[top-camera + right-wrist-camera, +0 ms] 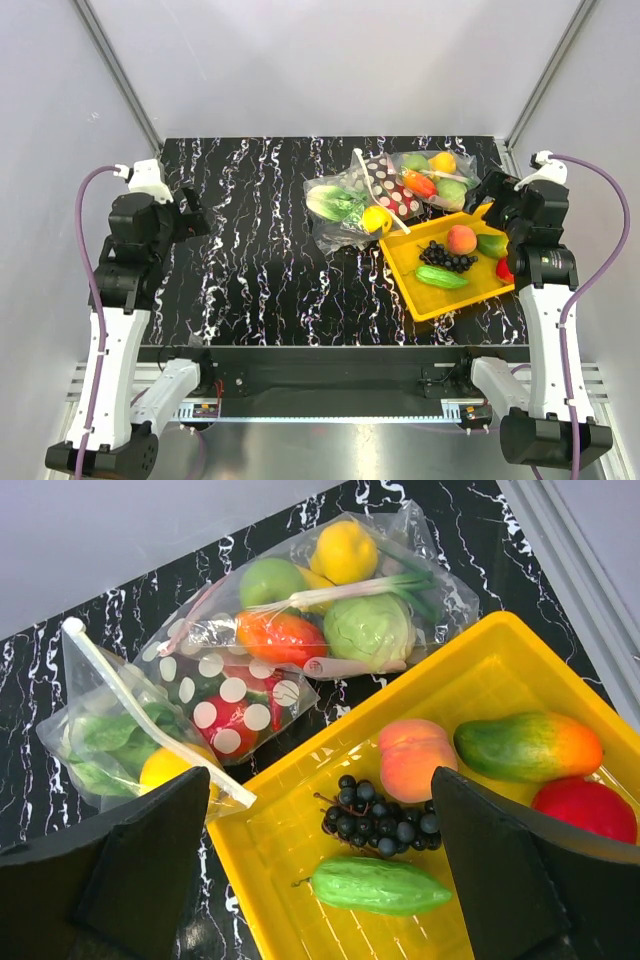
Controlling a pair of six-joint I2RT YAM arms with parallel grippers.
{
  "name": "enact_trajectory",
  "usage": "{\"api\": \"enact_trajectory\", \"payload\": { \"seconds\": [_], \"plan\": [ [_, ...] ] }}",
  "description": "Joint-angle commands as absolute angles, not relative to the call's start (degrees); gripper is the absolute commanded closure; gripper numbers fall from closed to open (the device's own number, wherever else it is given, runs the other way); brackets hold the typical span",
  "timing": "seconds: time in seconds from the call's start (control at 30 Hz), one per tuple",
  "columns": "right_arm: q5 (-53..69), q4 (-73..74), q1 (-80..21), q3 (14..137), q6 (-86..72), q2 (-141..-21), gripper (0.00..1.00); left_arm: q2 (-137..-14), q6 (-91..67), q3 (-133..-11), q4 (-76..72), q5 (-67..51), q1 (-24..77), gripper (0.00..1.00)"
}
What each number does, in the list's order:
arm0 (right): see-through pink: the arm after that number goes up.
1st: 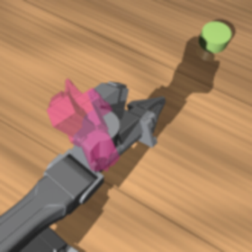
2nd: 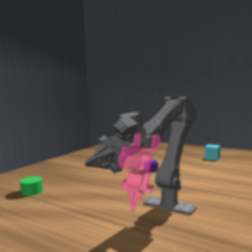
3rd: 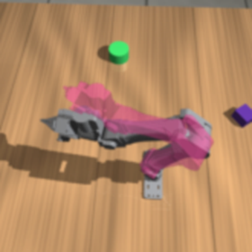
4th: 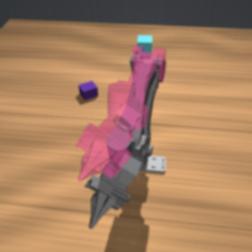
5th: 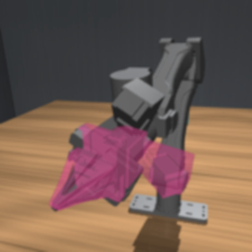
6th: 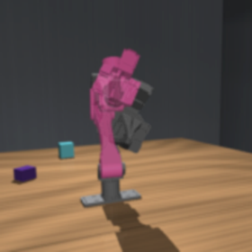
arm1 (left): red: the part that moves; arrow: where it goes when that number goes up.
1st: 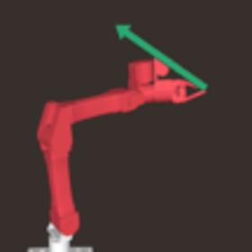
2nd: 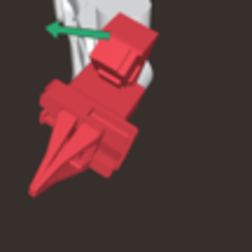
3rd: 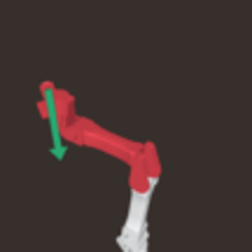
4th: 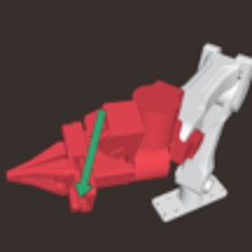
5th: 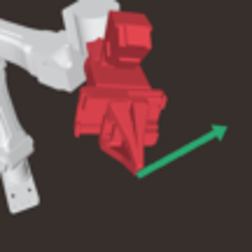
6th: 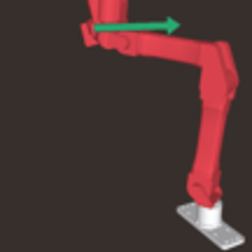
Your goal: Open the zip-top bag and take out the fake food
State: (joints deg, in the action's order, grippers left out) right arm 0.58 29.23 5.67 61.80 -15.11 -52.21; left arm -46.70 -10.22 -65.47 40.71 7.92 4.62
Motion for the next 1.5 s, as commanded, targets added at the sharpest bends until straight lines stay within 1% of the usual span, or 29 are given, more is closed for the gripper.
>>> {"api": "enact_trajectory", "payload": {
  "seconds": [0.0, 0.1, 0.2, 0.27, 0.3, 0.33, 0.37, 0.4, 0.43, 0.5, 0.73, 0.77, 0.9, 1.03, 1.13, 1.27, 1.47],
  "plan": [
    [0.8, 31.5, 5.5, 62.8, -15.0, -51.9, 0.00, -48.1, -8.9, -66.4, 39.0, 7.3, 4.8, 0.01],
    [0.3, 31.5, 5.6, 61.5, -14.2, -51.5, 0.00, -49.7, -8.5, -65.0, 36.3, 4.9, 5.3, 0.01],
    [0.5, 31.6, 5.6, 61.3, -13.9, -52.5, 0.00, -52.7, -9.7, -64.9, 30.8, -1.3, 7.5, 0.01],
    [1.1, 32.5, 5.6, 62.0, -14.0, -53.5, 0.00, -57.4, -11.5, -66.3, 29.2, -0.5, 10.3, 0.01],
    [1.3, 32.6, 5.6, 62.0, -14.0, -53.8, 0.00, -59.7, -12.3, -67.4, 28.7, 2.2, 14.6, 0.01],
    [1.7, 32.7, 5.6, 62.0, -14.1, -54.0, 0.00, -62.1, -12.2, -70.8, 28.8, 3.8, 17.2, 0.01],
    [1.9, 32.3, 5.5, 61.4, -14.7, -53.9, 0.00, -67.5, -12.0, -72.6, 28.9, 5.3, 19.8, 0.01],
    [2.0, 32.2, 5.6, 61.0, -14.8, -53.7, 0.00, -70.3, -12.0, -74.9, 29.3, 6.4, 24.0, 0.01],
    [2.4, 32.0, 5.5, 60.6, -14.9, -53.6, 0.00, -75.7, -12.4, -78.5, 29.4, 7.3, 25.5, 0.01],
    [2.8, 32.3, 5.5, 60.4, -15.0, -53.4, 0.00, -80.7, -15.2, -82.2, 29.4, 5.6, 27.8, 0.01],
    [4.7, 34.5, 5.5, 60.6, -14.5, -53.0, 0.00, -98.4, -22.7, -95.1, 27.9, 3.0, 34.4, 0.01],
    [4.7, 34.5, 5.5, 60.6, -14.2, -52.9, 0.00, -100.2, -24.0, -98.8, 28.6, 2.6, 35.9, 0.01],
    [4.4, 34.4, 5.5, 60.2, -13.2, -53.0, 0.00, -107.4, -28.2, -104.7, 29.9, 2.8, 39.1, 0.01],
    [4.2, 33.7, 5.5, 59.9, -12.8, -52.0, 0.00, -115.0, -32.8, -112.0, 35.6, 4.6, 40.7, 0.01],
    [4.3, 32.6, 5.6, 58.3, -13.2, -50.7, 0.00, -117.9, -33.9, -115.8, 39.6, 6.1, 41.9, 0.01],
    [5.4, 31.8, 5.5, 55.9, -12.9, -49.9, 0.00, -118.7, -34.9, -115.7, 40.6, 7.8, 43.2, 0.02],
    [5.7, 31.6, 5.5, 54.5, -11.4, -48.3, 0.01, -120.8, -36.4, -113.3, 39.8, 7.4, 43.3, 0.09]
  ]
}}
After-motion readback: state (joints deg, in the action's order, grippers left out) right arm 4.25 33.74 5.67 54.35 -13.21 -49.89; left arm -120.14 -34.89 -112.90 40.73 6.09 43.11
